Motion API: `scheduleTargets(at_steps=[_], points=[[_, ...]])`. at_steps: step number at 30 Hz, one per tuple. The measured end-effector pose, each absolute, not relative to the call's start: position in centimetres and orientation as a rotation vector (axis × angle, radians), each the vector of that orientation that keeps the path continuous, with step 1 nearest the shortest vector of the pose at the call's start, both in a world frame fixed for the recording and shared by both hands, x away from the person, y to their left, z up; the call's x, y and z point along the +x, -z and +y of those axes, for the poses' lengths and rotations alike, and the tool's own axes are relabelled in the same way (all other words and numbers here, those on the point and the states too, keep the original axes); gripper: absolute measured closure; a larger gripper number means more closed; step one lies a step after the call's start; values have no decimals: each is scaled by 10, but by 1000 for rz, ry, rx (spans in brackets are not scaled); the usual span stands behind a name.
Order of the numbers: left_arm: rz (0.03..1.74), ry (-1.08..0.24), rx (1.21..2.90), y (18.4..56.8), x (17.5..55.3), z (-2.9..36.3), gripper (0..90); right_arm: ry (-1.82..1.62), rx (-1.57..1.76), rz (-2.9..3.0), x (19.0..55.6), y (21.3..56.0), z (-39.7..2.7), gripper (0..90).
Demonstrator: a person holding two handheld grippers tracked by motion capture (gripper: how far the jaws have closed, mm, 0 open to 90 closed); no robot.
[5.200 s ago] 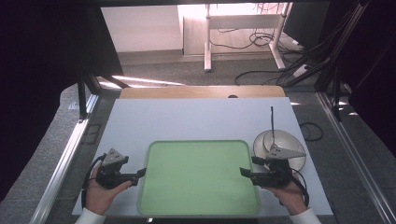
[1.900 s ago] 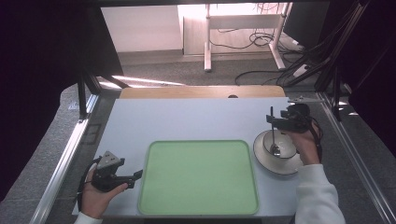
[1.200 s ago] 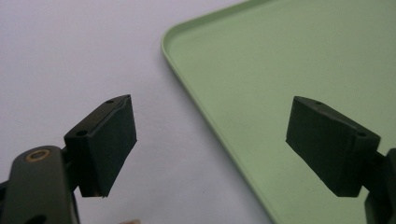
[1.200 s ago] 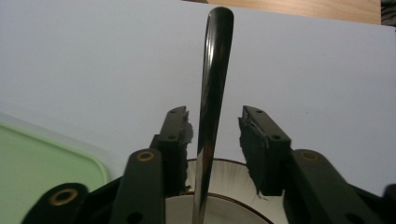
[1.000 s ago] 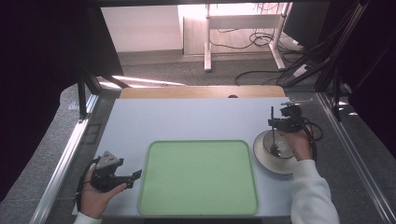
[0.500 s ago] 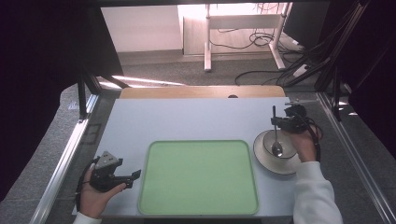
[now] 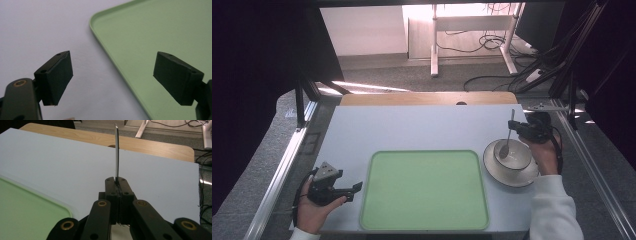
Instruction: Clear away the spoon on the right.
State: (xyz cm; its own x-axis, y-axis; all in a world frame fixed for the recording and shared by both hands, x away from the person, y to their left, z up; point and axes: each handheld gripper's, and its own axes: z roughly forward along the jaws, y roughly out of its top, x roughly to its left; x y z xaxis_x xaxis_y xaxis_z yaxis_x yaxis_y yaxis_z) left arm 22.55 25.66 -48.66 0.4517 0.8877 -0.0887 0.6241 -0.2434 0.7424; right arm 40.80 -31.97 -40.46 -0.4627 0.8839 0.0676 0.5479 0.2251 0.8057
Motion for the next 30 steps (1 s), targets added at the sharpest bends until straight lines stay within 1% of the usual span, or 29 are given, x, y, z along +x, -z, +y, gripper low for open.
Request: scheduleTargets(at_steps=[5,10,21,25,30], points=[[1266,-459,1973,487,226,257,153,-1144,1296,2079,404,399,-320,885],[1265,-460,1973,486,226,257,153,-1193,1249,2048,395,384,-322,886],[1268,-461,1966,487,226,258,153,-1300,1115,2043,361,350,-314,886],[1267,-464,1968,486,226,259,153,-1337,1098,2056,348,345,-312,886],[1267,-463,1968,486,226,259,152,-1363,1089,2106,332,347,-307,886]])
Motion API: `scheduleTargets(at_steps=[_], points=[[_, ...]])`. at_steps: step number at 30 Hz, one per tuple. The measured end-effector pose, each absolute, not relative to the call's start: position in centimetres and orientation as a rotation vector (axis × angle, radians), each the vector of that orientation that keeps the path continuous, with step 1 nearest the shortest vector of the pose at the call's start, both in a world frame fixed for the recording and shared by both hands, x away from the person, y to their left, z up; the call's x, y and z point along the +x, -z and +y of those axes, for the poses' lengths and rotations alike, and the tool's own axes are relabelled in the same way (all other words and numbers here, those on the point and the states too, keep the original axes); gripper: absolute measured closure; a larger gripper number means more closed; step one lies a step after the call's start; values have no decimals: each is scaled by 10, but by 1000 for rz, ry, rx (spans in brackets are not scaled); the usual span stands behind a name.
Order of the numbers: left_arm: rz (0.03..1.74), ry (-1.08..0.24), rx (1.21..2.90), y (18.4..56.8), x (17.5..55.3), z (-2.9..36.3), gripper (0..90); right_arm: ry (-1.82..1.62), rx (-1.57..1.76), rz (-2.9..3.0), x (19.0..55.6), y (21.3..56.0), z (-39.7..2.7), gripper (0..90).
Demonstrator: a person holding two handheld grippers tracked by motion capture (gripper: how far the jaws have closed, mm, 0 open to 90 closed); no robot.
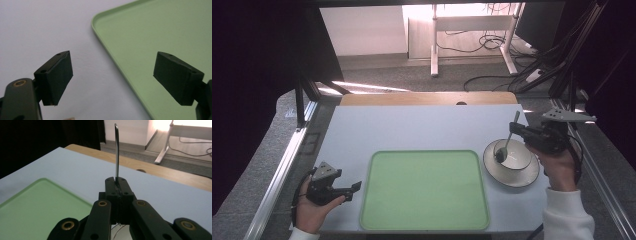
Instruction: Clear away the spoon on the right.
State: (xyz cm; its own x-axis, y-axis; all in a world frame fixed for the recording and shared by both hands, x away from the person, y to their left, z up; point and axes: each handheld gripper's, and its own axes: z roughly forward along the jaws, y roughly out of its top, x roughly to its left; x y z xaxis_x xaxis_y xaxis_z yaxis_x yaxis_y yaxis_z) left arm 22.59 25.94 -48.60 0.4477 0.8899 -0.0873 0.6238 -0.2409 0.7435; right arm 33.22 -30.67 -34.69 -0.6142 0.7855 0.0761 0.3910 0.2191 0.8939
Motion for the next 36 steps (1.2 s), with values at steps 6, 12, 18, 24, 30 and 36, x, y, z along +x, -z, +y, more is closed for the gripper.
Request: scheduleTargets(at_steps=[6,12,18,24,30,36], points=[[1268,-464,1967,486,226,260,152,-1360,1077,2177,317,354,-297,886],[1269,-461,1965,486,226,259,152,-1361,1077,2225,306,359,-288,886],[1267,-460,1965,486,226,258,152,-1381,1057,2287,297,365,-277,886],[1268,-458,1968,487,226,258,152,-1372,1031,2357,291,371,-261,885],[1265,-456,1975,487,226,259,152,-1364,1046,2419,292,380,-250,885],[1268,-455,1976,488,226,259,153,-1350,1062,2481,294,389,-238,883]])
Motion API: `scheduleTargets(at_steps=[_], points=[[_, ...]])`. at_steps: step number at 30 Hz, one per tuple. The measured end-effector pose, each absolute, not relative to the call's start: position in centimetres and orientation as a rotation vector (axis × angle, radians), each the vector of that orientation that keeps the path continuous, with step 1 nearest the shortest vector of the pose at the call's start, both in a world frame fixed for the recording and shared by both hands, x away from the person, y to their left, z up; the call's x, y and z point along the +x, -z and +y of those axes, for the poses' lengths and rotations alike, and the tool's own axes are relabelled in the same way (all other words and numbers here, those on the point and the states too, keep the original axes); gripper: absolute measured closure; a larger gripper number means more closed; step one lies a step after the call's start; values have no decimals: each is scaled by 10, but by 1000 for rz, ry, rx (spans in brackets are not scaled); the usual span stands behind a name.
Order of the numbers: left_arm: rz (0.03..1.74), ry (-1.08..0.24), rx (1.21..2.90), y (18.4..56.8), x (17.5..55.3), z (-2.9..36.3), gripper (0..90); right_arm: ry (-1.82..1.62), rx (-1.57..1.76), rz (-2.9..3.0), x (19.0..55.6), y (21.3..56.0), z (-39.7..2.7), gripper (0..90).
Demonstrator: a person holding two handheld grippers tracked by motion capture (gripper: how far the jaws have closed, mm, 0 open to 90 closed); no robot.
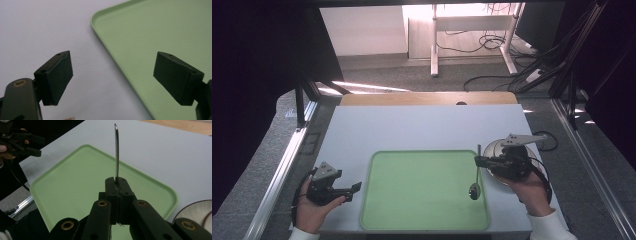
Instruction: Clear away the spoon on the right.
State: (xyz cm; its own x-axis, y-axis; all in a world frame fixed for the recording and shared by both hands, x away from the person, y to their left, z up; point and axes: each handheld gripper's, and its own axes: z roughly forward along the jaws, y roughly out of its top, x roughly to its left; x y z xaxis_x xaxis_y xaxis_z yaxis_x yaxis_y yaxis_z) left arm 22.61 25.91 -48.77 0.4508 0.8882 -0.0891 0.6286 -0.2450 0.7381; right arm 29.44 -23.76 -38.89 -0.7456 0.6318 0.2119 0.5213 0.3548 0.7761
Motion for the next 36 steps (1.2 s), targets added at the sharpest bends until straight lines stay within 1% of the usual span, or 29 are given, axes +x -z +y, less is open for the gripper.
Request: scheduleTargets(at_steps=[11,18,29,36], points=[[1265,-453,1983,488,226,258,152,-1293,1097,2575,301,413,-214,881],[1263,-448,1990,489,227,258,153,-1221,1184,2591,312,434,-204,878],[1259,-448,2005,490,227,258,152,-1089,1404,2564,332,467,-195,843],[1264,-442,2007,491,228,257,152,-1005,1470,2552,337,479,-189,836]])
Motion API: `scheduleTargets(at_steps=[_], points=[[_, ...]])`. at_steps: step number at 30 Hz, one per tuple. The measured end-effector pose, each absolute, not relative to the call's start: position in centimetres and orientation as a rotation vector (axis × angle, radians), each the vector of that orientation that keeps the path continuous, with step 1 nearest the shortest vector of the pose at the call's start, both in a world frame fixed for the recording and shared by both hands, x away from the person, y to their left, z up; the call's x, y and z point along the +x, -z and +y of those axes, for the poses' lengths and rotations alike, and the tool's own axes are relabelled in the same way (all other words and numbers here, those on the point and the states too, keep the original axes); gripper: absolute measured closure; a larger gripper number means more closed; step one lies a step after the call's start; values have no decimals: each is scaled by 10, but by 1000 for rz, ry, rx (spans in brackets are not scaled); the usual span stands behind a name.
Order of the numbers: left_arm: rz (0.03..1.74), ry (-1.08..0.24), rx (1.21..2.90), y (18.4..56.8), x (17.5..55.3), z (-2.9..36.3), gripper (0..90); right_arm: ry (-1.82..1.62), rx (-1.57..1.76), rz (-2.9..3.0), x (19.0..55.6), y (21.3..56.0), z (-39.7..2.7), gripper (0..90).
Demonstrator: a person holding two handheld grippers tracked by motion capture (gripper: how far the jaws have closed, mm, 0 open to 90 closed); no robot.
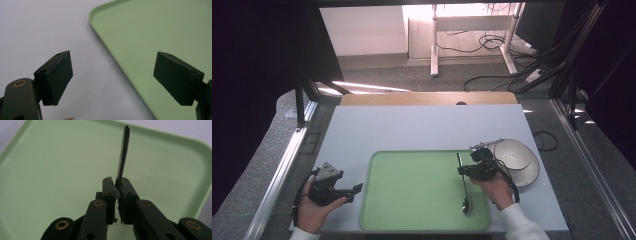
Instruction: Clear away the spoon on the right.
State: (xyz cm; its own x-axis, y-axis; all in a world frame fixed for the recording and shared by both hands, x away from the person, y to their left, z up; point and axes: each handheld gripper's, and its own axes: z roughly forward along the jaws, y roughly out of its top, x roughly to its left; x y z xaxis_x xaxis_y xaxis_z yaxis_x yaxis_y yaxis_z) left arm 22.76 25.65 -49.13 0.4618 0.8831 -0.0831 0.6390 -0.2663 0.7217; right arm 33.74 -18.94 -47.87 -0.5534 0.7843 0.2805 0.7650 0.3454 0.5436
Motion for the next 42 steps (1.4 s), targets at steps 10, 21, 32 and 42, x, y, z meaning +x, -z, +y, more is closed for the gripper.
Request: scheduleTargets(at_steps=[10,21,32,42], points=[[1259,-440,2016,492,228,255,152,-905,1487,2550,341,492,-182,807],[1259,-435,2022,493,228,255,151,-816,1455,2557,341,500,-176,785],[1263,-440,2025,494,228,255,152,-774,1363,2557,342,499,-169,558],[1264,-466,2048,495,228,254,151,-786,1219,2490,349,490,-161,303]])
